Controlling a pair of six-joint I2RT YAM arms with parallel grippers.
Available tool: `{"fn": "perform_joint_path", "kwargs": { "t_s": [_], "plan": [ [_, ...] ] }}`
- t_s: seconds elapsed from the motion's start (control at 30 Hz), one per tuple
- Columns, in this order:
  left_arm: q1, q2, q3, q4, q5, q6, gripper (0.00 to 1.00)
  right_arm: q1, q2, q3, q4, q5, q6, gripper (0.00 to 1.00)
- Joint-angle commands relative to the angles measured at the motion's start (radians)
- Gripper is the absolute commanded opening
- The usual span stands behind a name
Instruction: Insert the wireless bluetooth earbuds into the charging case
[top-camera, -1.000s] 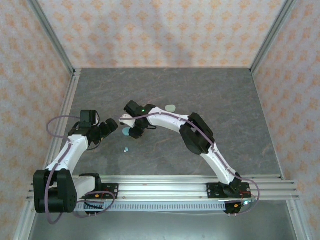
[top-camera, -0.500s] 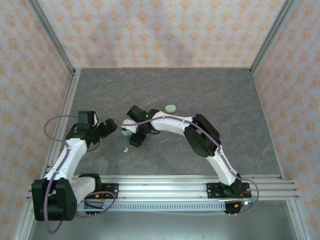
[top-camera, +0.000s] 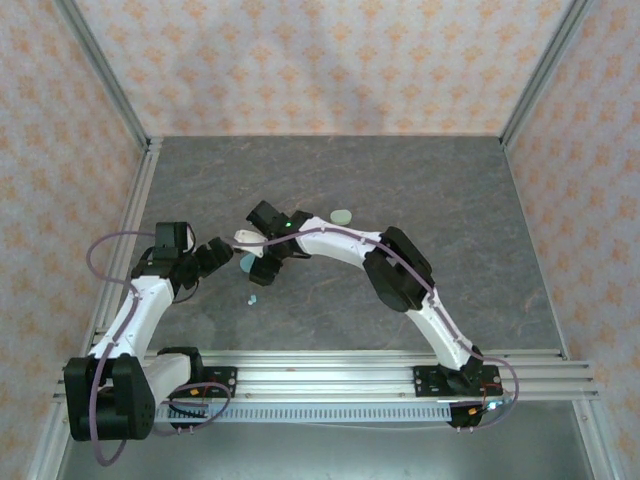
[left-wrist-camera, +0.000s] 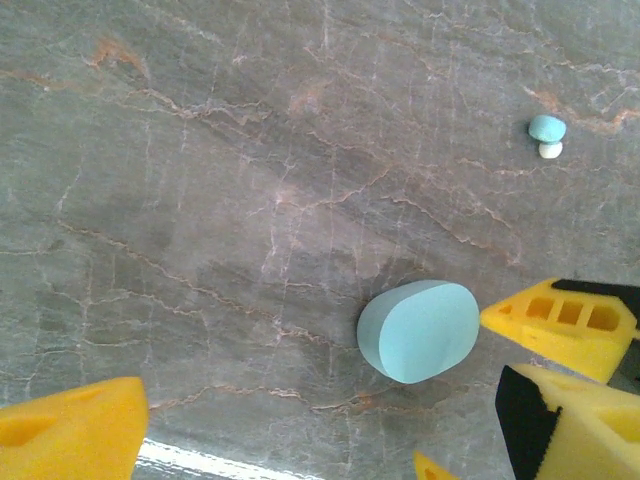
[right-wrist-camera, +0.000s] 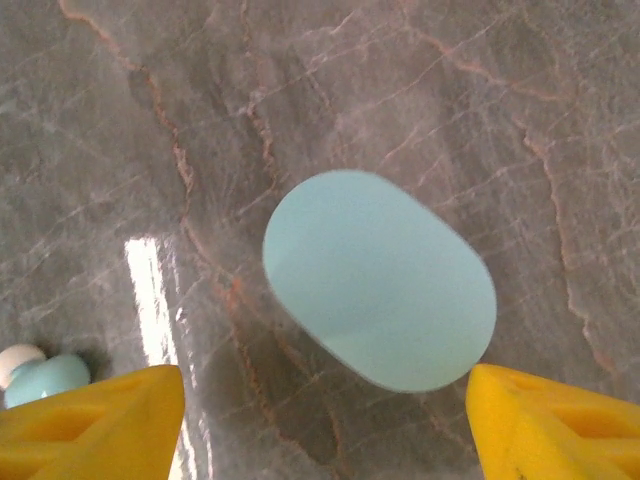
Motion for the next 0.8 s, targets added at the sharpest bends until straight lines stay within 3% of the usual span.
{"fn": "perform_joint_path", "kwargs": {
  "t_s": [0.0,0.6,0.77],
  "plan": [
    [0.0,0.008,0.021,-0.005,-0.002,0.028,0.9,0.001,0.056,0.067,-0.026,-0.029,-0.021,0.74],
    [0.0,0.012,0.017,-0.015,-0.017,0.032,0.9,-0.001,0.109,0.118,0.005,-0.047,-0.148,0.76],
    [0.001,0.023,0.022,-0.007,0.016,0.081,0.88,-0.011,0.071,0.09,0.019,-0.058,-0.096,0.75]
  ]
}}
